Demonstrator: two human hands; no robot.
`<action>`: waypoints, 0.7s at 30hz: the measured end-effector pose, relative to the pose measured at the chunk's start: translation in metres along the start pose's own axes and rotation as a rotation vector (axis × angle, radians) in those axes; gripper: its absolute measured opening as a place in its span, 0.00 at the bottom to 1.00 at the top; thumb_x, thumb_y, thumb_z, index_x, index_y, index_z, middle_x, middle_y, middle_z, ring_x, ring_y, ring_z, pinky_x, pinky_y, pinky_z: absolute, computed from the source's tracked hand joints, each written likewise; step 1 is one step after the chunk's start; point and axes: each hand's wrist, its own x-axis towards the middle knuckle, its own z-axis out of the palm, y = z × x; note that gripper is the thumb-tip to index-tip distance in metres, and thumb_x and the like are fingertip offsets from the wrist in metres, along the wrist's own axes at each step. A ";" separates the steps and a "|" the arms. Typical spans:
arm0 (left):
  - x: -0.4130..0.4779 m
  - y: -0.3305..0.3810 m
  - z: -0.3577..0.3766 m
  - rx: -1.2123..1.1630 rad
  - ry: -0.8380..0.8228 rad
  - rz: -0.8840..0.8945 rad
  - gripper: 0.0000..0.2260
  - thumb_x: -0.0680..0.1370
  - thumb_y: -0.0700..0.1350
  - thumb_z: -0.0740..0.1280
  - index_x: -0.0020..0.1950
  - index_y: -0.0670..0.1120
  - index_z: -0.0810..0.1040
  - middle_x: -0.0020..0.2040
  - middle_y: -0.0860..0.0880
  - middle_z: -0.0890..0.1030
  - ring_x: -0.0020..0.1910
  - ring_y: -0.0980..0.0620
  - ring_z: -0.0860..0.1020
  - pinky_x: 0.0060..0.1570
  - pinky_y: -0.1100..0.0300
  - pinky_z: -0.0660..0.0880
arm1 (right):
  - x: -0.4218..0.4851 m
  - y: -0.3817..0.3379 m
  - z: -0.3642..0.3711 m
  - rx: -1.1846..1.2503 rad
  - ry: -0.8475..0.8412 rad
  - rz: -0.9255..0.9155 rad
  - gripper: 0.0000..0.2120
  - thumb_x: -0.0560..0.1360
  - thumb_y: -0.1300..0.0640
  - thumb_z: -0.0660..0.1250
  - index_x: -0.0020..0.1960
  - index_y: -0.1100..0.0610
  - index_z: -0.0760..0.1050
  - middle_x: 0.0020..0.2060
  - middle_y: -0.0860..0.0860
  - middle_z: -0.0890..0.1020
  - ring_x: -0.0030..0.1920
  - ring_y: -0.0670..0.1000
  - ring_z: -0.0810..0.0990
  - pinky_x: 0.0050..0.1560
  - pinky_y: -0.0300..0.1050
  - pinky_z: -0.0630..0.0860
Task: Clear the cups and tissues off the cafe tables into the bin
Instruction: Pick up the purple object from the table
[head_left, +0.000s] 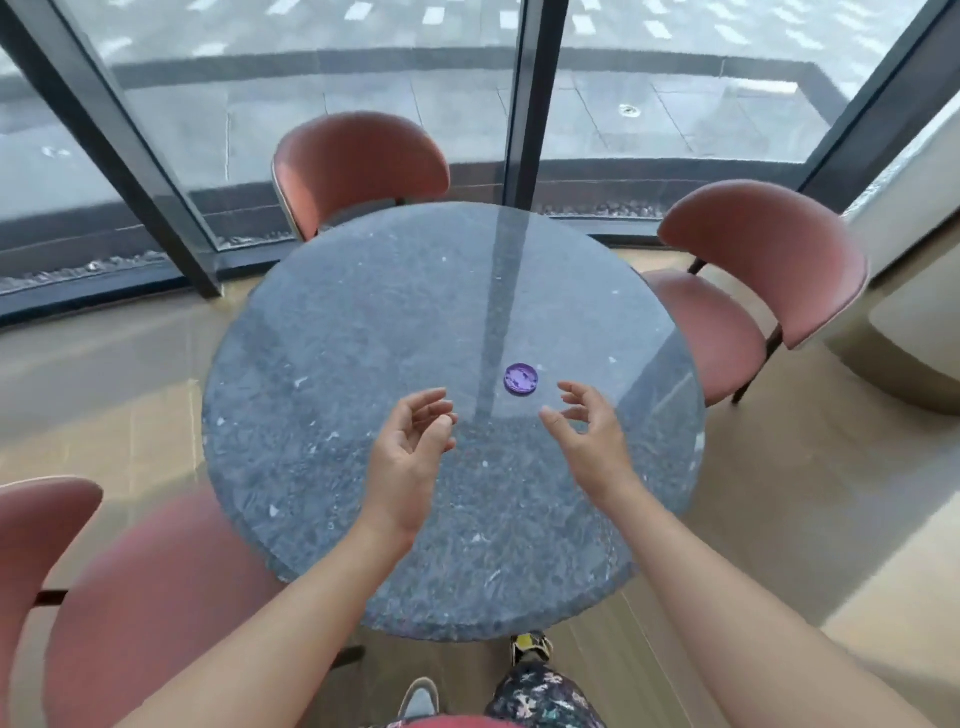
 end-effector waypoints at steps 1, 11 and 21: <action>0.011 -0.005 0.008 -0.001 0.036 -0.001 0.14 0.75 0.47 0.67 0.60 0.49 0.79 0.54 0.48 0.82 0.56 0.50 0.80 0.54 0.55 0.79 | 0.022 0.010 0.001 -0.043 -0.043 0.005 0.23 0.74 0.46 0.75 0.66 0.50 0.76 0.59 0.52 0.77 0.56 0.53 0.78 0.60 0.46 0.75; 0.083 -0.026 0.078 0.033 0.321 -0.042 0.14 0.75 0.44 0.67 0.60 0.47 0.79 0.53 0.49 0.82 0.54 0.54 0.80 0.53 0.57 0.79 | 0.192 0.079 0.036 -0.719 -0.534 -0.072 0.34 0.79 0.46 0.71 0.80 0.50 0.63 0.75 0.57 0.65 0.72 0.63 0.66 0.69 0.58 0.71; 0.083 -0.043 0.081 0.125 0.516 -0.104 0.14 0.73 0.55 0.70 0.58 0.57 0.82 0.54 0.52 0.83 0.58 0.47 0.81 0.58 0.50 0.79 | 0.227 0.123 0.071 -1.122 -0.678 -0.256 0.28 0.81 0.45 0.67 0.77 0.48 0.62 0.74 0.57 0.64 0.71 0.63 0.65 0.65 0.60 0.71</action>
